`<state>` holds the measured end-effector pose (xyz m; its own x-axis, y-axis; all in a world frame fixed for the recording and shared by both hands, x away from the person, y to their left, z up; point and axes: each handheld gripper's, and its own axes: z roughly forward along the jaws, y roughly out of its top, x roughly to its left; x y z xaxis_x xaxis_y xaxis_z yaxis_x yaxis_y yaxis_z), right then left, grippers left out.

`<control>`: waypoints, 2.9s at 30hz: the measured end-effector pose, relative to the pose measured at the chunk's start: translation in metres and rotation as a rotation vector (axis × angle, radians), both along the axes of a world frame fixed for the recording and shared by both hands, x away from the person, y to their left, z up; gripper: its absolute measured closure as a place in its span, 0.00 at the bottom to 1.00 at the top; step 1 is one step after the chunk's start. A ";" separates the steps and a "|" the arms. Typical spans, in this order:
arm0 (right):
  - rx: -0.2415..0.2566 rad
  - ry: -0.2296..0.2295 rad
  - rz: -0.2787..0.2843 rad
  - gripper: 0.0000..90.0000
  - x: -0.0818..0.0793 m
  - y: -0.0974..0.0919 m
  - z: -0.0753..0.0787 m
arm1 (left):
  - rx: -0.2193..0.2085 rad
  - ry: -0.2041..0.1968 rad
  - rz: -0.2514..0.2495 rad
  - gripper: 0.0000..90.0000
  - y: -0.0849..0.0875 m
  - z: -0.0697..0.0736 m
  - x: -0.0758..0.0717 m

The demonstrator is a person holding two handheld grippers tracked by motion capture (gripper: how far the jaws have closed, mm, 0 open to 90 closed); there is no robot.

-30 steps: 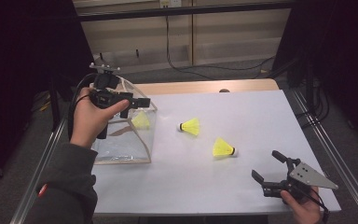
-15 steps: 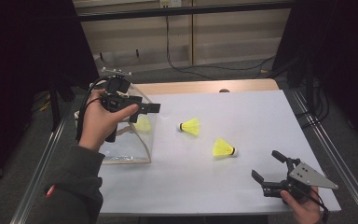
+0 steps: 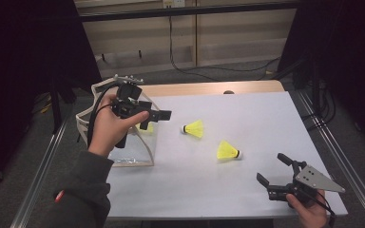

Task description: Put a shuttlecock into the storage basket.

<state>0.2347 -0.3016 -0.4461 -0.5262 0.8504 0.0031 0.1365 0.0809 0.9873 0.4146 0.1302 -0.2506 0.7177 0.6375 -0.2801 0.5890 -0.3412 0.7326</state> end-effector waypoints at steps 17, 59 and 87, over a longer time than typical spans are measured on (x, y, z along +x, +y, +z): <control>0.001 -0.001 0.000 0.02 0.000 0.000 0.000 | 0.002 0.006 -0.018 0.09 -0.006 -0.010 -0.002; -0.006 -0.006 0.004 0.02 0.000 0.000 0.000 | 0.009 0.026 -0.066 0.07 -0.025 -0.040 -0.009; -0.006 -0.003 0.006 0.02 0.000 0.000 0.000 | 0.023 0.028 -0.104 0.04 -0.040 -0.061 -0.013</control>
<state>0.2342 -0.3012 -0.4457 -0.5316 0.8470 -0.0036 0.1328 0.0875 0.9873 0.4021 0.0901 -0.3113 0.7722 0.5668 -0.2872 0.5698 -0.4178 0.7076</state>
